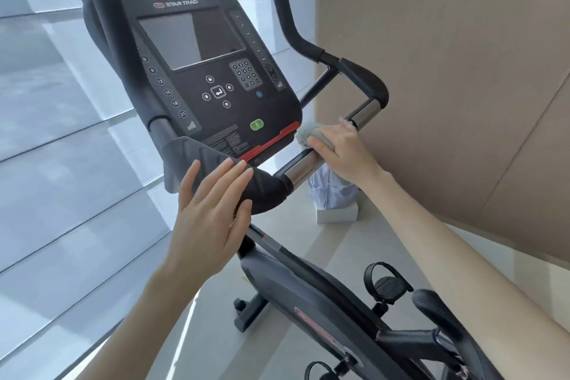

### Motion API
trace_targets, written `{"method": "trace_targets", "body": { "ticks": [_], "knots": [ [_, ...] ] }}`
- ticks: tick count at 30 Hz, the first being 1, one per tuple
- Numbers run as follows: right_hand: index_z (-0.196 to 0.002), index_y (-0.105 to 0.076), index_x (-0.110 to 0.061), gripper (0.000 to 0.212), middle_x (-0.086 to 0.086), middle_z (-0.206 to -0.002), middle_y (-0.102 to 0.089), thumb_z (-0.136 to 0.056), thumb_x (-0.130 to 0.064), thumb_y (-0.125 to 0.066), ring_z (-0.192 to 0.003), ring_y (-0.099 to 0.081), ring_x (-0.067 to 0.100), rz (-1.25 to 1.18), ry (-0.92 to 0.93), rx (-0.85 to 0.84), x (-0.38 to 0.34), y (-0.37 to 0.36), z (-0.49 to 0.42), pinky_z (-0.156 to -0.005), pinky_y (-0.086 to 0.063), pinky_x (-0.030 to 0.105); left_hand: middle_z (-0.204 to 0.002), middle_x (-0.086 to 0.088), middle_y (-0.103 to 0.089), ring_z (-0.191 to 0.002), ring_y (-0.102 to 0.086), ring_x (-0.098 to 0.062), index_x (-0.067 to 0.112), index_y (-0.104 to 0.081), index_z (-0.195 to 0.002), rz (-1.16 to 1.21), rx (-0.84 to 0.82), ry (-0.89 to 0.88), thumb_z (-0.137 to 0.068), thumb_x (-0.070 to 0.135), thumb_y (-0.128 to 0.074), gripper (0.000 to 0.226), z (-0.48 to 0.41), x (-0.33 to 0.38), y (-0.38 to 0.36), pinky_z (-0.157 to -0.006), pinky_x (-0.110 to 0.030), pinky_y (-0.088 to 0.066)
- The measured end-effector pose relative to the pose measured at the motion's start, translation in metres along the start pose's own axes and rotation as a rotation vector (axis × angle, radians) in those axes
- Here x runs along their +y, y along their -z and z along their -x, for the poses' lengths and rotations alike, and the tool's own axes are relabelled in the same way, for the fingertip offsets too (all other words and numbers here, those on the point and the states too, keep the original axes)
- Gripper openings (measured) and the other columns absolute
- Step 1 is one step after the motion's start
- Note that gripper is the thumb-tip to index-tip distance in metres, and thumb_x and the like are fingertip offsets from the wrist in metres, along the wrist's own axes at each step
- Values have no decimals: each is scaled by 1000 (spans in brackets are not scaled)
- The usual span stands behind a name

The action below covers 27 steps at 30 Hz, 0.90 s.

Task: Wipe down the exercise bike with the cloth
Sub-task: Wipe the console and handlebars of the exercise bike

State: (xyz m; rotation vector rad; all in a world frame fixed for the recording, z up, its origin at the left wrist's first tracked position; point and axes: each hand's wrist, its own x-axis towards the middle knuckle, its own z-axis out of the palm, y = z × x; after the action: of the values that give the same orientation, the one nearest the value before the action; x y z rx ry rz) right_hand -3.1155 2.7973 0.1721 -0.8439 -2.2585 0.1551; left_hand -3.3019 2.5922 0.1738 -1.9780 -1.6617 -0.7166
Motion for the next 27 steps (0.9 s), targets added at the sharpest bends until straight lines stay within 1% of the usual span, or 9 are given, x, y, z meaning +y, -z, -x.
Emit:
{"method": "trace_targets", "body": {
  "ticks": [6, 8, 11, 13, 16, 19, 22, 24, 27],
  "knots": [
    [-90, -69, -10, 36, 8, -83, -71, -99, -31, -41, -86, -61, 22, -15, -146, 77, -9, -9, -12, -115, -14, 41, -125, -6, -63, -127, -49, -23, 3, -65, -118, -50, -27, 24, -98, 24, -35, 42, -3, -1, -7, -115, -53, -16],
    [-83, -70, -10, 39, 6, -78, -71, -98, -31, -40, -79, -62, 23, 10, -91, 114, -35, -18, -4, -113, -16, 41, -123, -6, -64, -126, -51, -23, 3, -66, -116, -49, -11, 7, -98, 24, -34, 42, -5, -4, -9, -115, -53, -16],
    [-96, -71, -25, 44, -6, -84, -72, -97, -35, -28, -79, -64, 17, 60, 96, 139, -74, -34, 12, -109, -23, 40, -119, -6, -66, -122, -54, -24, 3, -69, -111, -42, 32, -15, -98, 21, -35, 41, -8, -8, -10, -114, -54, -19],
    [-101, -69, -28, 34, -6, -85, -72, -98, -26, -35, -76, -64, 18, 16, 215, 163, -79, -36, 17, -105, -33, 44, -118, -6, -67, -120, -56, -24, 3, -70, -109, -32, 46, -27, -97, 20, -36, 40, -9, -10, -10, -113, -54, -21],
    [-75, -62, -14, 19, 5, -61, -63, -91, -14, -54, -61, -57, 23, -77, 197, 211, -57, -30, 11, -100, -41, 47, -116, -6, -68, -117, -59, -24, 3, -70, -108, -18, 46, -46, -97, 19, -36, 40, -10, -13, -10, -113, -53, -23],
    [-64, -54, -11, 35, 11, -59, -59, -97, -19, -47, -66, -54, 31, -70, 30, 77, -26, -15, -5, -96, -40, 50, -115, -7, -68, -114, -61, -23, 4, -70, -109, -10, 36, -51, -97, 19, -35, 40, -10, -15, -10, -111, -54, -25],
    [-53, -44, -18, 46, 3, -53, -48, -98, -28, -43, -66, -49, 29, -82, -69, -44, -3, -5, -21, -90, -43, 48, -114, -6, -68, -113, -62, -23, 4, -70, -108, -9, 31, -58, -97, 19, -36, 39, -10, -15, -10, -110, -54, -27],
    [-51, -35, -24, 49, 0, -56, -44, -97, -38, -38, -74, -51, 27, -41, -161, -152, -1, -2, -31, -80, -43, 40, -113, -6, -69, -111, -62, -23, 4, -71, -107, -12, 32, -54, -97, 19, -36, 39, -11, -14, -10, -110, -54, -28],
    [-54, -39, -26, 45, -1, -64, -48, -94, -43, -32, -80, -53, 25, 130, -207, -346, -17, -1, -43, -72, -35, 35, -112, -6, -69, -110, -63, -22, 4, -72, -106, -25, 44, -36, -96, 17, -38, 38, -12, -11, -10, -110, -52, -28]
  ]
}}
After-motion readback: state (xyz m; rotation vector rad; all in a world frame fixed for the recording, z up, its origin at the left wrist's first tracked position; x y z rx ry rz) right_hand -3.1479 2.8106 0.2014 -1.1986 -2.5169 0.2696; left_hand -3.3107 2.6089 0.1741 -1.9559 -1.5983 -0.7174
